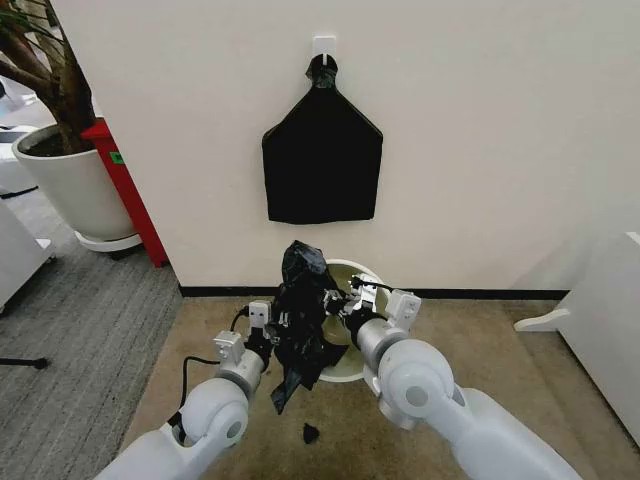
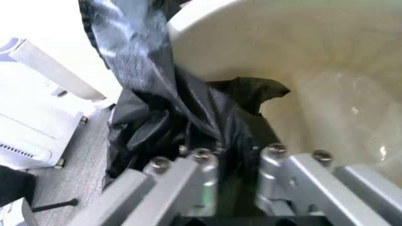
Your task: Place the garbage bag over the trash bin.
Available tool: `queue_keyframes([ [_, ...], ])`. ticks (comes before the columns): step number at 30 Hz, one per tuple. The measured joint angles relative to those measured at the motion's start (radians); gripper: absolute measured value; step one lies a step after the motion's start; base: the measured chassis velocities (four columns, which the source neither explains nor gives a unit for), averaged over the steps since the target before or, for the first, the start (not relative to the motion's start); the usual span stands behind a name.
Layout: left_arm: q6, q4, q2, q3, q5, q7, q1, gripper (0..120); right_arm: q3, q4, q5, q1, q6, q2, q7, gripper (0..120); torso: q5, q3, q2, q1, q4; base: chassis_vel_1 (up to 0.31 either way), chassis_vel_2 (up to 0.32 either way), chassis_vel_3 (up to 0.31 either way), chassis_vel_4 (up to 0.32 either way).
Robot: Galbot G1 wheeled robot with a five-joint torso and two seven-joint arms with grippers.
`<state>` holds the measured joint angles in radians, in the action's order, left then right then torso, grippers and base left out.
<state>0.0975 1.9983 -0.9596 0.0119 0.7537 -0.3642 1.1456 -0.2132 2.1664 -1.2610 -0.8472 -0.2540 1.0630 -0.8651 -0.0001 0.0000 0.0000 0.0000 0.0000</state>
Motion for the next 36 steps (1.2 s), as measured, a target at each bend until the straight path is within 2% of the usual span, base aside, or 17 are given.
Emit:
queue_keyframes([
  [12,-0.002,-0.015,-0.003,-0.002,-0.024,0.001,0.018,1,0.058,0.078,0.014,-0.034,-0.003,-0.048,0.002,0,0.0001,0.000,0.000,0.000,0.0000,0.000,0.000,0.000,0.000],
  [18,-0.002,-0.027,-0.009,-0.005,-0.039,0.005,0.029,1,0.100,0.140,0.014,-0.052,-0.011,-0.120,0.012,0,0.0002,0.000,0.000,0.000,-0.0001,0.000,0.000,0.000,0.000],
  [27,-0.008,-0.011,-0.019,-0.011,-0.052,0.032,0.069,1,0.109,0.106,-0.035,0.041,-0.022,-0.212,0.041,0,0.0002,0.000,0.000,0.000,0.0000,0.000,0.000,0.000,0.000],
  [31,-0.015,-0.001,-0.029,-0.028,-0.066,0.046,0.103,1,0.103,0.058,-0.105,0.123,-0.085,-0.259,0.054,0,0.0001,0.000,0.000,0.000,0.0002,0.000,0.000,0.000,0.000],
  [36,-0.023,0.014,-0.038,-0.058,-0.078,0.062,0.140,1,0.103,0.010,-0.137,0.144,-0.143,-0.313,0.082,0,0.0002,0.000,0.000,0.000,0.0000,0.000,0.000,0.000,0.000],
])
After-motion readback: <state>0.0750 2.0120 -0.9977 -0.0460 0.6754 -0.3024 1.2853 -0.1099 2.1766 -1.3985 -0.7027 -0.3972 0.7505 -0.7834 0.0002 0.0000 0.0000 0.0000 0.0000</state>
